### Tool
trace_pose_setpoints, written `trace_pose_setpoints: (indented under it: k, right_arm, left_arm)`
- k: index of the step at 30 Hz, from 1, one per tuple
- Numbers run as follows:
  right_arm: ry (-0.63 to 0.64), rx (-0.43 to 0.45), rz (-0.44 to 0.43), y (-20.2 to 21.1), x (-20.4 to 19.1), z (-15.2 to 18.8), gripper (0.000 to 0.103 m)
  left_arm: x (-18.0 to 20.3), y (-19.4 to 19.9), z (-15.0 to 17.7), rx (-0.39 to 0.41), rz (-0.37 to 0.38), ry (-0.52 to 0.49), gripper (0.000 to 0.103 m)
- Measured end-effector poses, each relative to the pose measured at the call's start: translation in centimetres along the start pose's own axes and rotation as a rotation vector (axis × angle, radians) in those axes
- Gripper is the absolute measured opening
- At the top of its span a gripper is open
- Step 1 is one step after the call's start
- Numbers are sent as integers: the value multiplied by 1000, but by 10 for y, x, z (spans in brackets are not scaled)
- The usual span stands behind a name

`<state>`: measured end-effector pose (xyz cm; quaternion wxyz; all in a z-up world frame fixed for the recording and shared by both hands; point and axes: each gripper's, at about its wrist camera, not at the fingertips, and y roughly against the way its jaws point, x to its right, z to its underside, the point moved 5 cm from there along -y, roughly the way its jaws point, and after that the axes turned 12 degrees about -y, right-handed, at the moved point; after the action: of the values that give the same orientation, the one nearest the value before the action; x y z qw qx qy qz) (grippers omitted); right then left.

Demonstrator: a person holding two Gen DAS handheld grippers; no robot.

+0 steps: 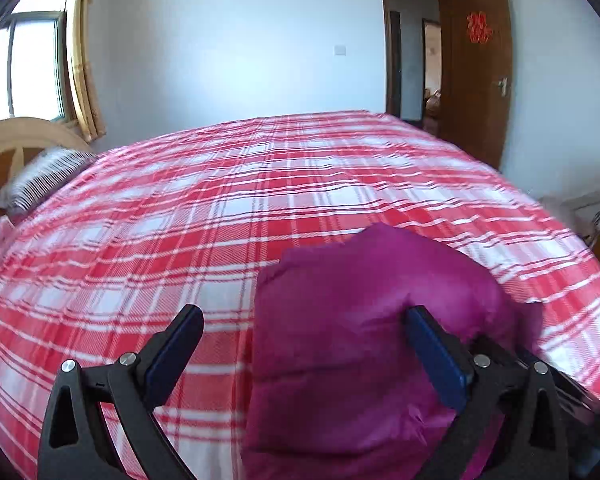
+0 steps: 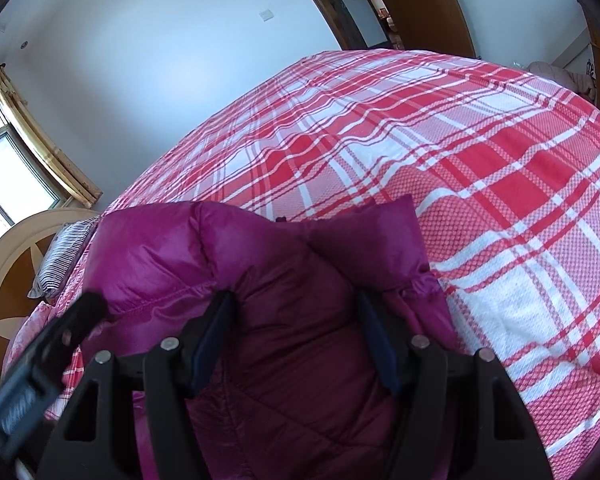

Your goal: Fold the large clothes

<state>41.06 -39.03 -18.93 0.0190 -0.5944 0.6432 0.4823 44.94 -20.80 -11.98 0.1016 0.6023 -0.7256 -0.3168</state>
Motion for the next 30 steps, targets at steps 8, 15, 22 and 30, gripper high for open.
trace_pose_setpoints:
  k: [8, 15, 22, 30]
  right_arm:
    - [-4, -4, 3, -1, 0, 0, 67]
    - [7, -10, 24, -3, -1, 1, 67]
    - [19, -14, 44, -6, -3, 1, 67]
    - [24, -18, 51, -7, -2, 2, 67]
  left_arm:
    - [6, -46, 17, -133, -24, -17, 102]
    - [4, -59, 23, -174, 29, 8, 102]
    - [7, -60, 25, -181, 43, 16, 102]
    - [6, -62, 26, -183, 55, 27, 102]
